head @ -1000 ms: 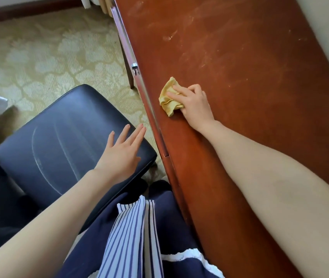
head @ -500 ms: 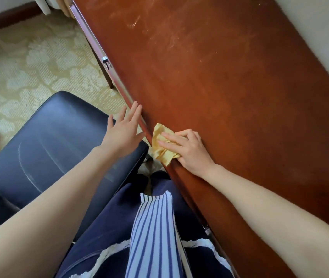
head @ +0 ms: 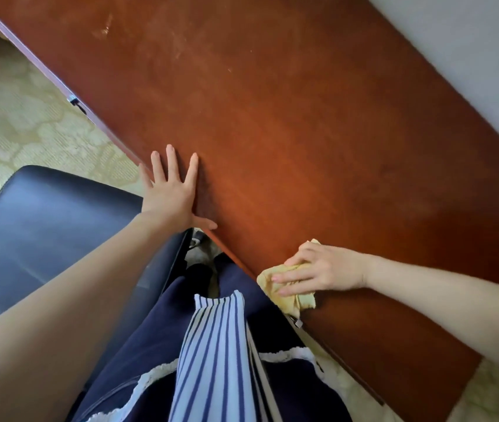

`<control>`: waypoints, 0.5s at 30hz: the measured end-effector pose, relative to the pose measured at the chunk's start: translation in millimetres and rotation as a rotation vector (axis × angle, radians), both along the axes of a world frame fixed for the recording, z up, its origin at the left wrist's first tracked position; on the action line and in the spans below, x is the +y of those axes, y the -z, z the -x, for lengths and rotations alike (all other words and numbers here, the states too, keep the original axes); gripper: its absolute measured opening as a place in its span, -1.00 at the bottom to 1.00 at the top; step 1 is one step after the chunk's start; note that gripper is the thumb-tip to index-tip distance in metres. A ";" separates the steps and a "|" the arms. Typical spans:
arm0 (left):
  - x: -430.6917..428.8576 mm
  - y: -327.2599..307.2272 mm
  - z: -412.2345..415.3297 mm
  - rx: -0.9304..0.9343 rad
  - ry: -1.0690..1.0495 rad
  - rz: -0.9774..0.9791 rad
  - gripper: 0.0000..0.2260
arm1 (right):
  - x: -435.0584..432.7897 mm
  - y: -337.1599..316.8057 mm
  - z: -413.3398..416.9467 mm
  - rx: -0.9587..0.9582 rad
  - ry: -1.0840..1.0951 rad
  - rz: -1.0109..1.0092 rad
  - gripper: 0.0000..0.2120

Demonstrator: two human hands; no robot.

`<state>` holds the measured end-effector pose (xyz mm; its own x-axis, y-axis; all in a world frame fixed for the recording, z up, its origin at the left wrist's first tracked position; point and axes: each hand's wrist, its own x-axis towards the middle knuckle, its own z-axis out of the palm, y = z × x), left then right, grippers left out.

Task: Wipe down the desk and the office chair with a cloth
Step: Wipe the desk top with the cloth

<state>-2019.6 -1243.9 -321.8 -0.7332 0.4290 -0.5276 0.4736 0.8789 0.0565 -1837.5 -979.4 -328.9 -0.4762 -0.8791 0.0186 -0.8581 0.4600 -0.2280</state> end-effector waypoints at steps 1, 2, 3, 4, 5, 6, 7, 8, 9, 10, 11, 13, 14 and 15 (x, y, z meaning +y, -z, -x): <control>2.0 -0.3 -0.2 0.006 0.012 0.016 0.24 | 3.7 -0.9 8.9 -0.011 -0.049 -0.010 -0.65; 3.8 -0.6 -0.7 0.012 0.024 0.033 0.24 | 6.8 -1.6 18.3 -0.024 -0.077 -0.017 -0.65; 4.9 -1.2 -1.2 0.020 0.034 0.051 0.24 | 9.4 -1.8 28.5 -0.025 -0.082 -0.024 -0.64; 6.0 -2.1 -1.6 0.028 0.042 0.068 0.24 | 12.1 -2.2 39.1 -0.012 -0.059 -0.028 -0.62; 6.6 -3.0 -1.9 0.032 0.049 0.081 0.24 | 14.8 -2.7 50.1 0.008 -0.013 -0.025 -0.61; 7.2 -3.6 -2.0 0.034 0.054 0.087 0.23 | 17.7 -3.7 61.2 0.022 0.049 -0.015 -0.59; 7.4 -4.3 -2.0 0.032 0.058 0.090 0.23 | 20.6 -5.0 72.5 0.028 0.112 -0.006 -0.57; 7.4 -4.8 -2.3 0.031 0.061 0.094 0.23 | 23.0 -6.3 83.7 0.030 0.167 -0.004 -0.56; 7.1 -5.3 -2.5 0.031 0.064 0.100 0.22 | 24.8 -7.4 94.3 0.028 0.216 -0.006 -0.53; 6.8 -5.6 -2.8 0.032 0.067 0.109 0.22 | 26.1 -8.4 103.9 0.018 0.268 -0.005 -0.51; 6.8 -5.7 -2.5 0.032 0.066 0.116 0.22 | 26.9 -9.4 112.2 0.000 0.326 0.000 -0.50; 8.0 -5.8 -1.4 0.025 0.056 0.133 0.21 | 28.6 -10.6 125.2 -0.028 0.447 0.009 -0.49; 9.0 -5.9 -0.5 0.023 0.052 0.144 0.21 | 28.8 -10.3 129.9 -0.032 0.513 0.015 -0.49; 10.3 -6.0 0.2 0.024 0.051 0.157 0.21 | 28.4 -9.0 133.7 -0.040 0.602 0.028 -0.48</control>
